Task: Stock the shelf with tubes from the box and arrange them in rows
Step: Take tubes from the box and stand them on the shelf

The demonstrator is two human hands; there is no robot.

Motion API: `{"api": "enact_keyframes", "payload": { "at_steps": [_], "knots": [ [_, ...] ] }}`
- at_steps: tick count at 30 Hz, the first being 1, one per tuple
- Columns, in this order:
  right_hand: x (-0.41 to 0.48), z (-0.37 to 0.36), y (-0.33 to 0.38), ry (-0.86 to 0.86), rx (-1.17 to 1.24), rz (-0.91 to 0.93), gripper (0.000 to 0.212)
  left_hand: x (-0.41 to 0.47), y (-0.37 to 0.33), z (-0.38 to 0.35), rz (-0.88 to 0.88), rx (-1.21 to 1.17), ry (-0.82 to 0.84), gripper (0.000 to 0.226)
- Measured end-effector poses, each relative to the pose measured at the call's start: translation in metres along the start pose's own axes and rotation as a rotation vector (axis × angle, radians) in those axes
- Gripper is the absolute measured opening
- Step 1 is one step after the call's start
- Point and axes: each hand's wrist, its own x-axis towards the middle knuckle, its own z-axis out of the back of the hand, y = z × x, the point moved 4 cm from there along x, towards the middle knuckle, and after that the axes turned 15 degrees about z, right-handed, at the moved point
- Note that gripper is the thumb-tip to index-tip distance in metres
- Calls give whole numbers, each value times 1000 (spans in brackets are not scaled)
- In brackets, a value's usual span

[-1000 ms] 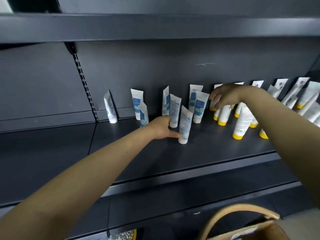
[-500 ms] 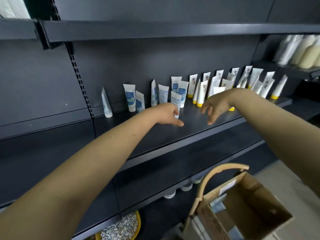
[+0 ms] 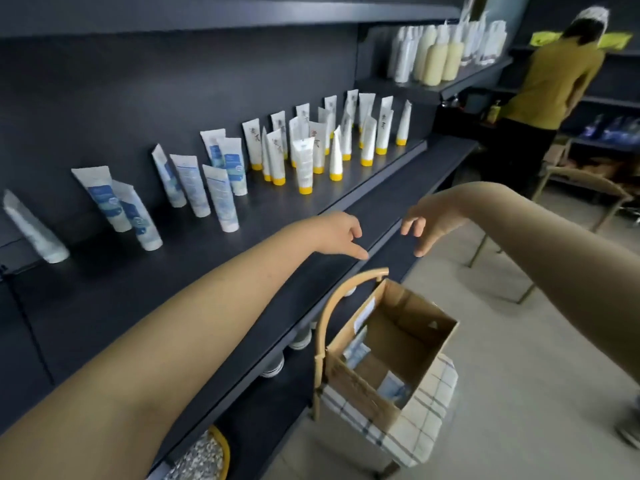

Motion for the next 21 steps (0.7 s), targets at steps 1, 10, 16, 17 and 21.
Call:
{"api": "enact_keyframes", "payload": {
  "at_steps": [1,10,16,17,21],
  "knots": [
    [0,-11,-11,3,30,-11,64,10,-11,-10,-20,8,25,59],
    [47,-132,-107,42,216,-5,55,119,-54,-133,-64,139,240,40],
    [112,-217,-150,63,368,81,49,175,-24,-235,122,48,347,64],
    [124,-233,-154,69,405,85,49,182,-18,-252,151,37,371,65],
    [176,-306,-165,124,545,80,47,211,7,-320,264,-43,410,72]
  ]
}}
